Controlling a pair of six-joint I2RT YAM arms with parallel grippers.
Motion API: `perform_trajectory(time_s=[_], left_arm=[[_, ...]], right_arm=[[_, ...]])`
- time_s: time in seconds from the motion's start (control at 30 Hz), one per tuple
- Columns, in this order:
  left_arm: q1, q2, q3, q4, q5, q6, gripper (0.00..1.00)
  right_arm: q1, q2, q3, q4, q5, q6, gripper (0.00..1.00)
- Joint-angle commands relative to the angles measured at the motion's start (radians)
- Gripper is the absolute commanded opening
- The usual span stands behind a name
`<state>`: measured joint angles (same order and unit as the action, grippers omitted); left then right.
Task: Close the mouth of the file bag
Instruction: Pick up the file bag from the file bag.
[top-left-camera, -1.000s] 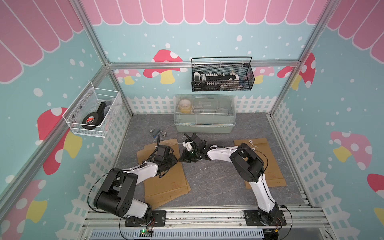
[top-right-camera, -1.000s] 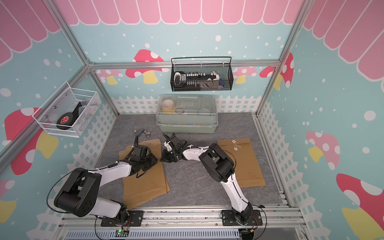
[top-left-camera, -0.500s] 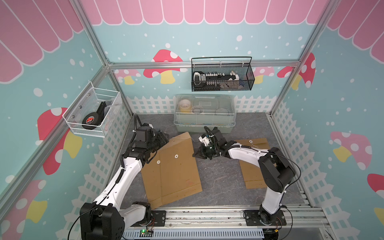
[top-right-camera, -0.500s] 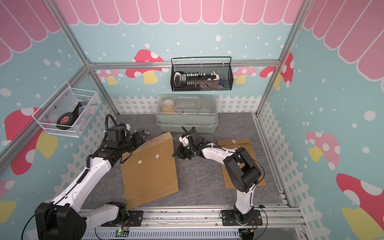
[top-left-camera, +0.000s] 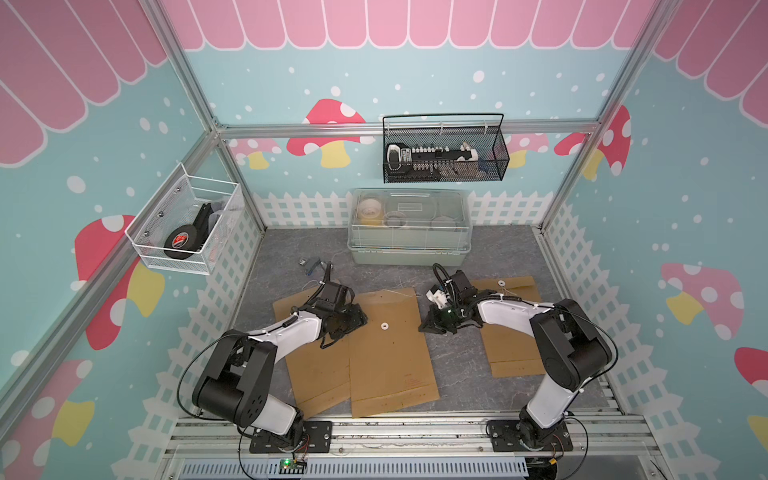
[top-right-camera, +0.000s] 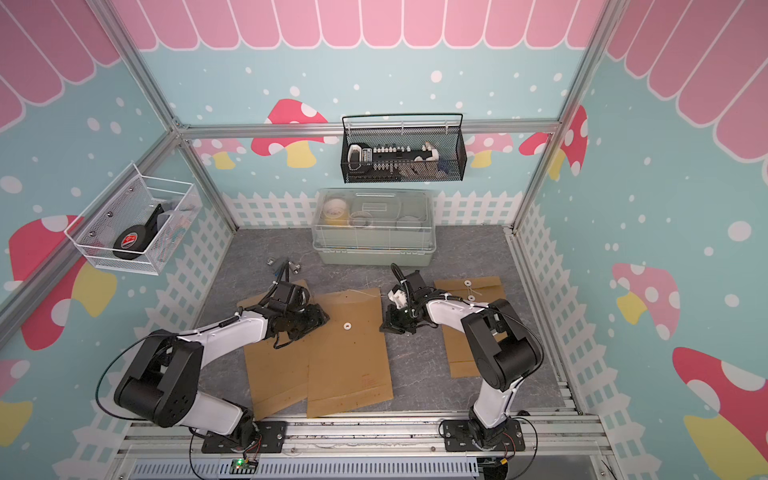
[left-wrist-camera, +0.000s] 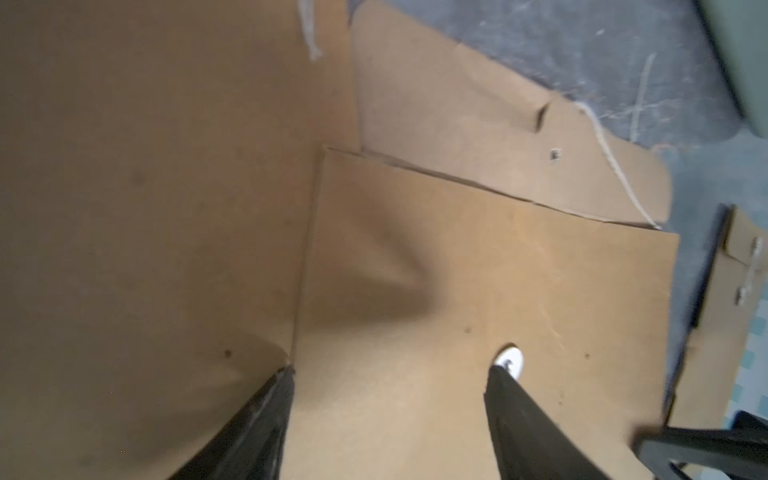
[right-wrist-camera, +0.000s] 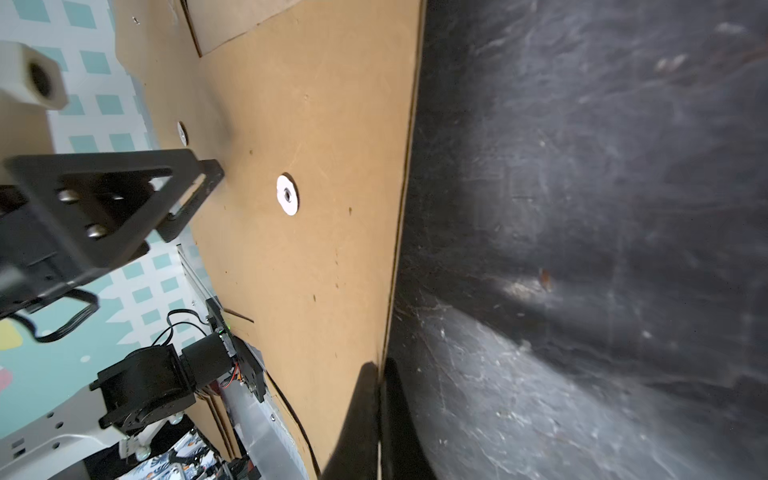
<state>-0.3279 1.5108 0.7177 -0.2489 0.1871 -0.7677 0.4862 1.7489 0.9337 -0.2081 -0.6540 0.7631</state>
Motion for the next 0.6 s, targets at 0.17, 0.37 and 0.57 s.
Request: perform_trajectory(time_s=[0.17,0.37,0.57], left_arm=[[-0.017,0.081,-0.044,0.132,0.055,-0.03,0.7],[-0.019,0.048,-0.048,0.113,0.056,-0.03,0.69],[0.053,-0.12,0.03,-0.059,0.079,0.056,0.71]], right_arm=[[-0.008,0.074,-0.095,0.359,-0.125,0.103,0.18],[-0.009,0.103,-0.138,0.455,-0.079,0.159,0.1],[-0.008,-0.115,-0.14,0.172,-0.031,-0.095,0.0]])
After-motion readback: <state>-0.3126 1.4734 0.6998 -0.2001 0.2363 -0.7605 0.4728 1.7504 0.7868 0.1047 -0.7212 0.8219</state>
